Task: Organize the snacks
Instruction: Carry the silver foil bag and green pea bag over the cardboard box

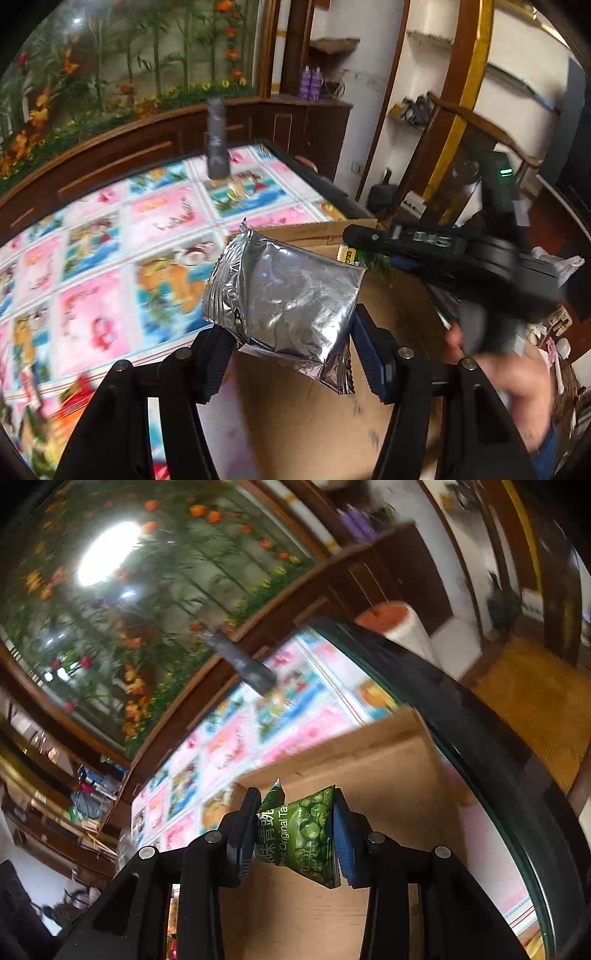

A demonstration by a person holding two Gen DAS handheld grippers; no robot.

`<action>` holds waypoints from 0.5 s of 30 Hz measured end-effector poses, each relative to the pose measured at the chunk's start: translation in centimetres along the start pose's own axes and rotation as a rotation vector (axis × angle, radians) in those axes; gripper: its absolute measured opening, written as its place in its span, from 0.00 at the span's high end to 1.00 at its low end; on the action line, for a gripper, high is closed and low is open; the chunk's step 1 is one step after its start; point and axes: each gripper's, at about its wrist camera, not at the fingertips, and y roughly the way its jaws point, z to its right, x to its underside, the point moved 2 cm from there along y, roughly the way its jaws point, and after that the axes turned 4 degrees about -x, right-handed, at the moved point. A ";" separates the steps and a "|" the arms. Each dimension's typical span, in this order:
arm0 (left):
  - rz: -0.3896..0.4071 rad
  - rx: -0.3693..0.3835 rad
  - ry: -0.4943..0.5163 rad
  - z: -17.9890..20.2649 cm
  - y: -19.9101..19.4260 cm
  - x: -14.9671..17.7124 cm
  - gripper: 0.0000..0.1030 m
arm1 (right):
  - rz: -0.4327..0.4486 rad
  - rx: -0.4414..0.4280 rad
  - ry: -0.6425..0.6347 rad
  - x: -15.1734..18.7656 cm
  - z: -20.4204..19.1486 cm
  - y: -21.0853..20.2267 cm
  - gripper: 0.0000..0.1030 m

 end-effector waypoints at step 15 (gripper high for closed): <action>-0.189 -0.046 0.014 1.9 7.6 1.2 0.41 | -0.050 0.153 0.006 0.4 1.9 1.7 0.61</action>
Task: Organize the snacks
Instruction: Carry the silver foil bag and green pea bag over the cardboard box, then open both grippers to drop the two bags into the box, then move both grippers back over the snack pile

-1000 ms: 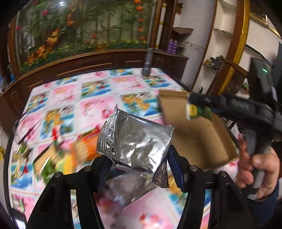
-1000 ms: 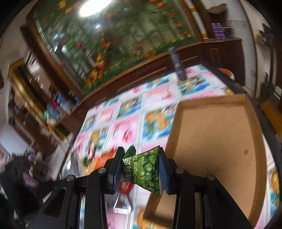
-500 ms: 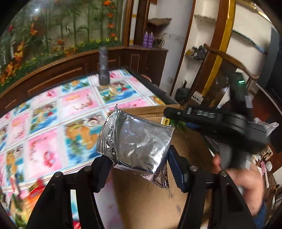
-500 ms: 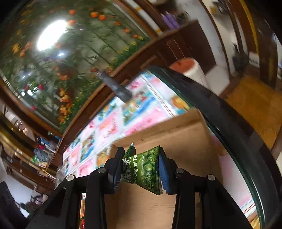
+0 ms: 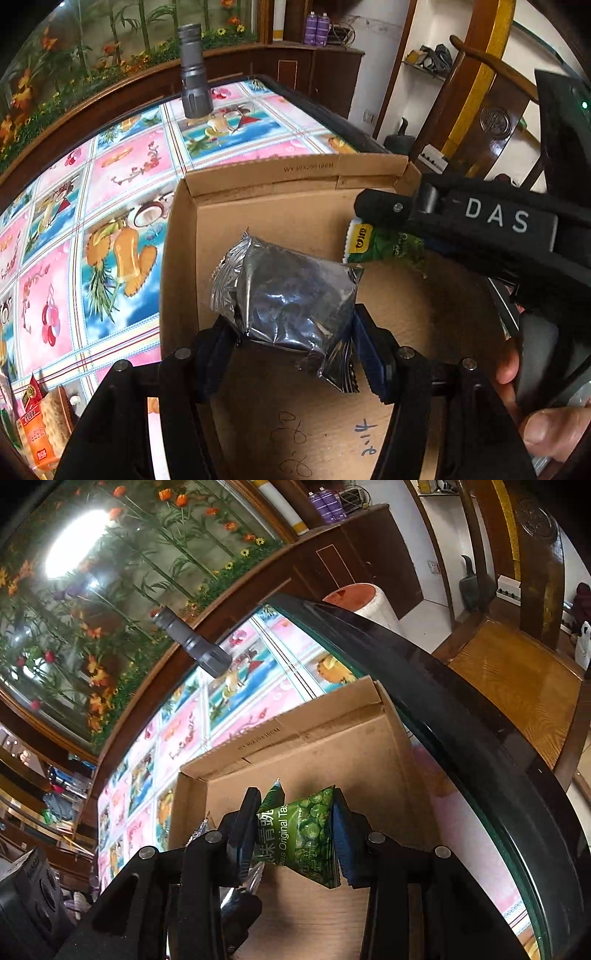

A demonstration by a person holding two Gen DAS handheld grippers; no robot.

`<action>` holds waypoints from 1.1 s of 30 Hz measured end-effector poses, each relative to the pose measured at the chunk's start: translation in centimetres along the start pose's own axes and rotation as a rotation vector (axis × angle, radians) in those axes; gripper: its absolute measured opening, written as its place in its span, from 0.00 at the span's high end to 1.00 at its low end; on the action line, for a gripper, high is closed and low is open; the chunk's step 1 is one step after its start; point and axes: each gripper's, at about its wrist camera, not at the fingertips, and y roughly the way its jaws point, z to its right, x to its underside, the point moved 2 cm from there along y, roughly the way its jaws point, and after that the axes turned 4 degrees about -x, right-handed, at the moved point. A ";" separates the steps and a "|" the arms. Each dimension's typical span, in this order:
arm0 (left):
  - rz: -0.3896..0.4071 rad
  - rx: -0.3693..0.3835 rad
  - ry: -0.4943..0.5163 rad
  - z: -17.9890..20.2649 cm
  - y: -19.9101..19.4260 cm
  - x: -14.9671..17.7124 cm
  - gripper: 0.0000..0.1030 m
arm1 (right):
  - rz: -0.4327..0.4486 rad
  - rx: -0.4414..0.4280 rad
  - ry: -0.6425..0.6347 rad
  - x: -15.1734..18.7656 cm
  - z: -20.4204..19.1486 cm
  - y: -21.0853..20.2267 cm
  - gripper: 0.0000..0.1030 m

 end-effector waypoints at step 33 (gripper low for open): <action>0.312 -0.104 -0.073 -7.4 -15.6 12.8 0.30 | 0.210 -0.193 -0.308 2.9 -9.4 -5.6 0.27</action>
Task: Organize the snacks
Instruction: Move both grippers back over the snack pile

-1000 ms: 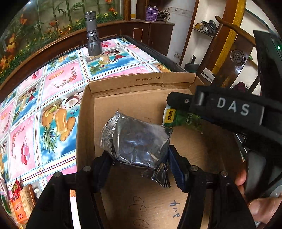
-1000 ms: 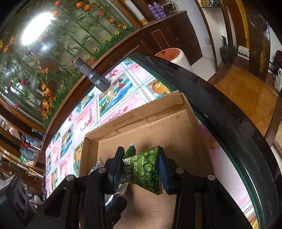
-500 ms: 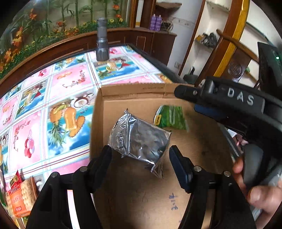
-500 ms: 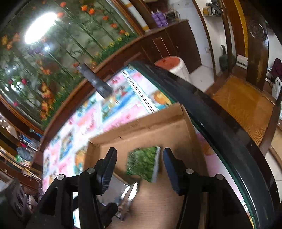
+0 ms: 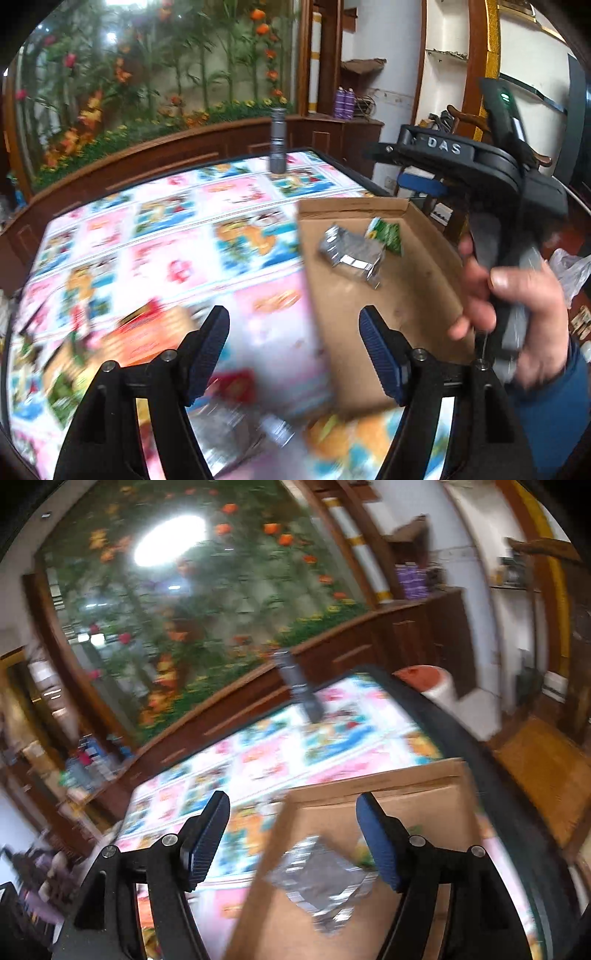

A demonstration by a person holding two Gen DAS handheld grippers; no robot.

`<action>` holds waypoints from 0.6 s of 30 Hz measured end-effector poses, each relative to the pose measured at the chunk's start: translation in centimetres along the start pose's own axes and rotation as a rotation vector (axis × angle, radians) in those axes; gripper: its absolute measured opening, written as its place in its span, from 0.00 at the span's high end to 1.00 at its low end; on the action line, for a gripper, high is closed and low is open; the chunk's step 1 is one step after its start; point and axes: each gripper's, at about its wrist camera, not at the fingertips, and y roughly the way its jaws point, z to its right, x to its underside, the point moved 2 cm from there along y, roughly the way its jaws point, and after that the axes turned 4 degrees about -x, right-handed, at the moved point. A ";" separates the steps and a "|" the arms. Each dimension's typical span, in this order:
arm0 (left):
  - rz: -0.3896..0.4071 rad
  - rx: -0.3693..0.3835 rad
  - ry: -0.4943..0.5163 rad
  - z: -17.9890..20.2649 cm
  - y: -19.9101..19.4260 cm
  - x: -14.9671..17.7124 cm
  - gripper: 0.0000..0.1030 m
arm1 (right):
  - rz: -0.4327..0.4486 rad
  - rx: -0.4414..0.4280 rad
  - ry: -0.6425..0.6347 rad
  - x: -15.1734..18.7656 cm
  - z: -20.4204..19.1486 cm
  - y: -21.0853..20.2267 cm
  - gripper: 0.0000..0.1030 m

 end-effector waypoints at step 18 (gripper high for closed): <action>-0.004 -0.142 -0.199 -12.9 -10.3 14.9 0.27 | -0.231 -0.350 -0.371 16.1 -21.2 2.1 0.26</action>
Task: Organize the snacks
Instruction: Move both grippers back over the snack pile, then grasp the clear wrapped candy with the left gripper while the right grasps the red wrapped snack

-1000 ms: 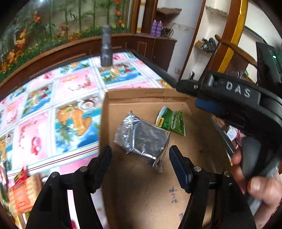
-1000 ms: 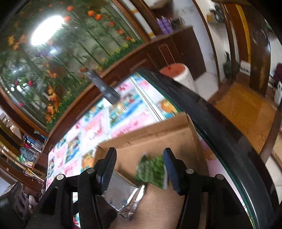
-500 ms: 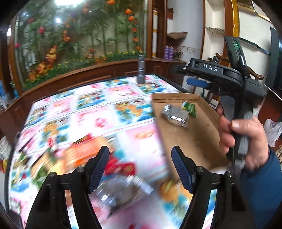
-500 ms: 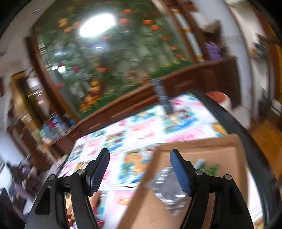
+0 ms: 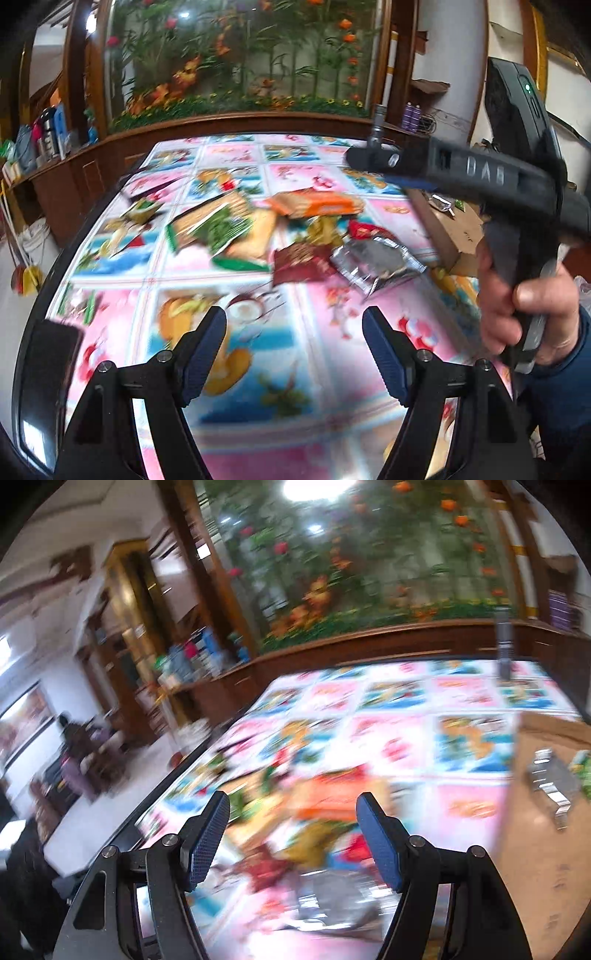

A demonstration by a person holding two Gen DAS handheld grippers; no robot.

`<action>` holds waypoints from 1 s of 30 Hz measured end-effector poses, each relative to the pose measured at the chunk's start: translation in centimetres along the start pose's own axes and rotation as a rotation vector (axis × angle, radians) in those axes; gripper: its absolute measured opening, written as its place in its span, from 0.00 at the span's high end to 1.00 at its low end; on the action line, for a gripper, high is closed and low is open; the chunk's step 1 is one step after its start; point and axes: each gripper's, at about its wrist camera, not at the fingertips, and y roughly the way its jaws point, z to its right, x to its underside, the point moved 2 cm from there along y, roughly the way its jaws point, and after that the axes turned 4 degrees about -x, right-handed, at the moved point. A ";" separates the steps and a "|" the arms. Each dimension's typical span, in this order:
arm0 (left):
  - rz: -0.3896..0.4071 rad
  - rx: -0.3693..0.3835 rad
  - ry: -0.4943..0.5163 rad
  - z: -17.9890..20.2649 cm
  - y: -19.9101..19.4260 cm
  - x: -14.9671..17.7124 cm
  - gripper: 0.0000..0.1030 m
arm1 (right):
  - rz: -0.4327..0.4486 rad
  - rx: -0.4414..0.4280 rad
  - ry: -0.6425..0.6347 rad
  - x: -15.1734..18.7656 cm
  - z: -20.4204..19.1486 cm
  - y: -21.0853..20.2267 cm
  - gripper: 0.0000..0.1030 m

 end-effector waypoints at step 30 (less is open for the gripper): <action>-0.272 -0.178 -0.178 -11.8 7.3 -1.5 0.48 | -0.030 -0.102 0.073 1.3 1.1 0.4 0.26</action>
